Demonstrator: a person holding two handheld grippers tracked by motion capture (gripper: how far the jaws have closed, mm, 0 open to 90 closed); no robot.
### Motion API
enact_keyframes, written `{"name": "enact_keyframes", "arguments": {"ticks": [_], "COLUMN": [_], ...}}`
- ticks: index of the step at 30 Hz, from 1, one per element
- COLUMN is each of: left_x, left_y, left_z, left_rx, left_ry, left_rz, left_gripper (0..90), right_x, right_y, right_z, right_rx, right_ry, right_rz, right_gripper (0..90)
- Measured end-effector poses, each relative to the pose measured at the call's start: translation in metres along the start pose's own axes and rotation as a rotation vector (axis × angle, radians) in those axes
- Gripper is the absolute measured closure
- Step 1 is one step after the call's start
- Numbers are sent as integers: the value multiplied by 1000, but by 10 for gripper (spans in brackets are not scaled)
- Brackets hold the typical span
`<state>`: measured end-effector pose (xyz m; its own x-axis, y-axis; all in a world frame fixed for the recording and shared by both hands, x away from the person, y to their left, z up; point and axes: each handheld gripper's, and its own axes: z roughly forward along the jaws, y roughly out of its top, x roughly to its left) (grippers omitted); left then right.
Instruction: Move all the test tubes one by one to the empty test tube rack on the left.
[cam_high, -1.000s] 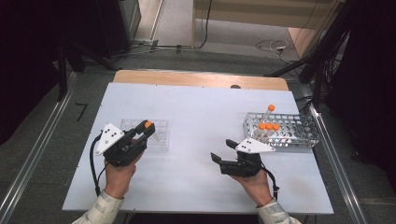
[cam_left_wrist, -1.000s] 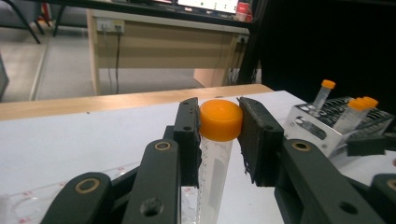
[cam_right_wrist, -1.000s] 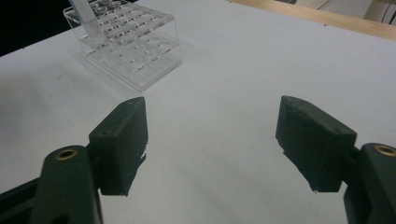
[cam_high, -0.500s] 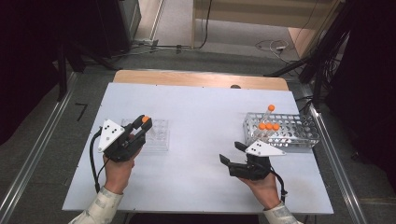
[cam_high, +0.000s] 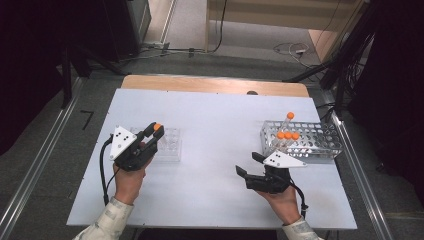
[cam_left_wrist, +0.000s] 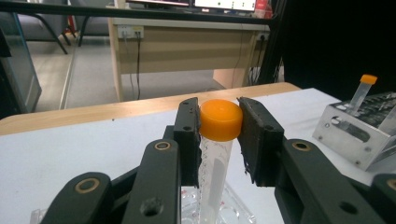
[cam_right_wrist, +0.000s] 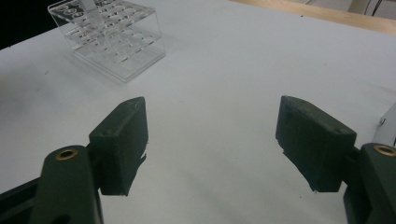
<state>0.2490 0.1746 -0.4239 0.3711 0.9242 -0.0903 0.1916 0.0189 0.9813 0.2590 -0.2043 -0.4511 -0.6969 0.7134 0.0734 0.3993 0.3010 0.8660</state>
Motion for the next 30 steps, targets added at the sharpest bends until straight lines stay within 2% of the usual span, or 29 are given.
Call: {"name": "enact_keyframes", "arguments": {"ticks": [18, 30], "left_x": [-1, 0], "left_y": [-21, -30], "left_z": [11, 15], "left_rx": [89, 125], "left_ry": [14, 11], "left_rz": [23, 11], "left_gripper": [695, 688], "right_x": [0, -1], "right_y": [-1, -1], "right_z": [0, 1], "right_rx": [1, 3], "right_ry": [0, 2], "right_rz": [-1, 0], "right_gripper": [237, 238]}}
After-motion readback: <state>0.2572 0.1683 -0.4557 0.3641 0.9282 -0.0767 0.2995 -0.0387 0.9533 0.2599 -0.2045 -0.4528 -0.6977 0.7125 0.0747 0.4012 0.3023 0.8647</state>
